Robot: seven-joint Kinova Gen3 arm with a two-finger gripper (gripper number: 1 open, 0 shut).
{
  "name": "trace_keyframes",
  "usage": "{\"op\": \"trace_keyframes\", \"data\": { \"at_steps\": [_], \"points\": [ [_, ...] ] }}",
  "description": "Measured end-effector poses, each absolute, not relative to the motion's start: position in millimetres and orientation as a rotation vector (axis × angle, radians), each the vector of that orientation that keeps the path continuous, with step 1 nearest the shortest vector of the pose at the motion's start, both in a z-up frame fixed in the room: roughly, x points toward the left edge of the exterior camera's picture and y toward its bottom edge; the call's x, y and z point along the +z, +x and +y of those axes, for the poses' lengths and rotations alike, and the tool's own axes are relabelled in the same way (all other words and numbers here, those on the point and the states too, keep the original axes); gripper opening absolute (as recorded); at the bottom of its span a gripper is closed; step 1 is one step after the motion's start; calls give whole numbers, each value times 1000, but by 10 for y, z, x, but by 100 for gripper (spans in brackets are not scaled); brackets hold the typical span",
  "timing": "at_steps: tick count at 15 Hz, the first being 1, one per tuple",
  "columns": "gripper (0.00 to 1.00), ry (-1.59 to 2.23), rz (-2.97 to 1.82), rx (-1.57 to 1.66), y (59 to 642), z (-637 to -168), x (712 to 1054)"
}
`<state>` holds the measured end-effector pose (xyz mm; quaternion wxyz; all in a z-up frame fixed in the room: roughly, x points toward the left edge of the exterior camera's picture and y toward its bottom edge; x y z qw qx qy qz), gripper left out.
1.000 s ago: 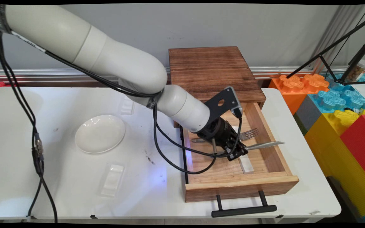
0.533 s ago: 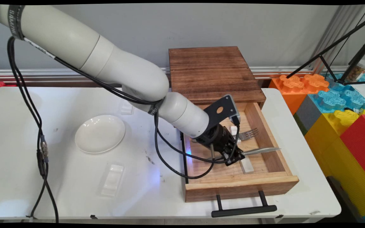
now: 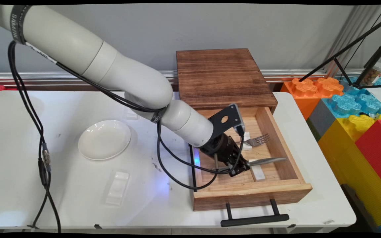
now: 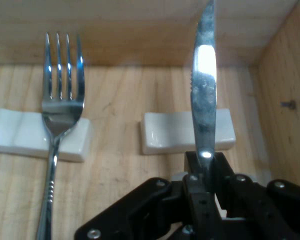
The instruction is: Place the picked object into the drawer
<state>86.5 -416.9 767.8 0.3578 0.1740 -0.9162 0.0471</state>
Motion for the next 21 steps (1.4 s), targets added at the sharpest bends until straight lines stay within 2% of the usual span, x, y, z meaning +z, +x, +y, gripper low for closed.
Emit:
{"op": "trace_keyframes", "data": {
  "at_steps": [18,19,21],
  "points": [
    [0,443,-2371,93,706,-4225,7384],
    [100,436,-2373,88,690,-4227,7376],
    [100,426,-2378,80,684,-4221,7363]
  ]
}}
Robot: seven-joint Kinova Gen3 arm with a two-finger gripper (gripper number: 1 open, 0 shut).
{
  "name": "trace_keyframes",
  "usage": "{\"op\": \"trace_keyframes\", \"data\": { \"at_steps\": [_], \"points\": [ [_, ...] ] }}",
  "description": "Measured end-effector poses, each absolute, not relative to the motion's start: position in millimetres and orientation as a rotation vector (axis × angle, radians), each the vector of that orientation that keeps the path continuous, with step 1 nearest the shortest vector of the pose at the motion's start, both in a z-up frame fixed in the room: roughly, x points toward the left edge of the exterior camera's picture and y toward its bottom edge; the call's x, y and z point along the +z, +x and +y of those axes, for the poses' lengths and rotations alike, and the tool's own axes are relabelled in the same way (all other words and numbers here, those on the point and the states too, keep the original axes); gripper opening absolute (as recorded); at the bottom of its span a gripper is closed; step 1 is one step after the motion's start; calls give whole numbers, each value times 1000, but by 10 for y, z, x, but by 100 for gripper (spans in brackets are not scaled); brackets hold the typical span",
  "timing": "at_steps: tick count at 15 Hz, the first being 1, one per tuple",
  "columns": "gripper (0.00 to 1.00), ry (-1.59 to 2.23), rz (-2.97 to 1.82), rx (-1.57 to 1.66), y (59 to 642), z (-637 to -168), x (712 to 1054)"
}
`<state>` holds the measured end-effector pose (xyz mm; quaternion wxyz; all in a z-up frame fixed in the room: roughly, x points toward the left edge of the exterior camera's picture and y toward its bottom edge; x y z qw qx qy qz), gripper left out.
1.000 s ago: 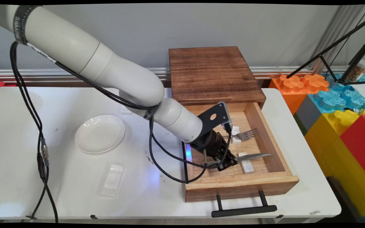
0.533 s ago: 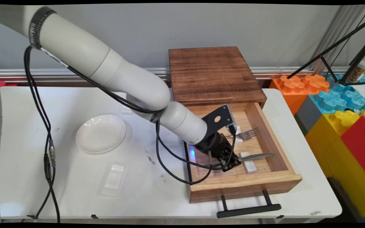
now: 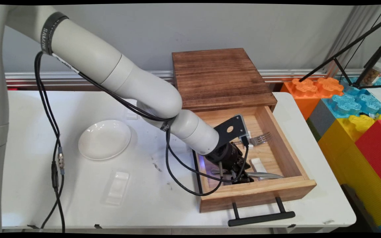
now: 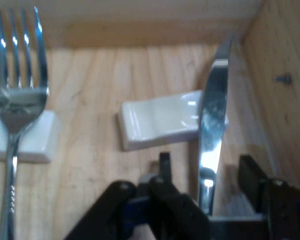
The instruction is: Place the picked object into the drawer
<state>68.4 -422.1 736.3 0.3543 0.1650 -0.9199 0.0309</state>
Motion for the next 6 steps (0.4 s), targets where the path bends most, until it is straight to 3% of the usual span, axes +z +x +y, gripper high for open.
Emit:
{"op": "trace_keyframes", "data": {
  "at_steps": [6],
  "points": [
    [100,412,-2396,68,754,-4209,7347]
  ]
}}
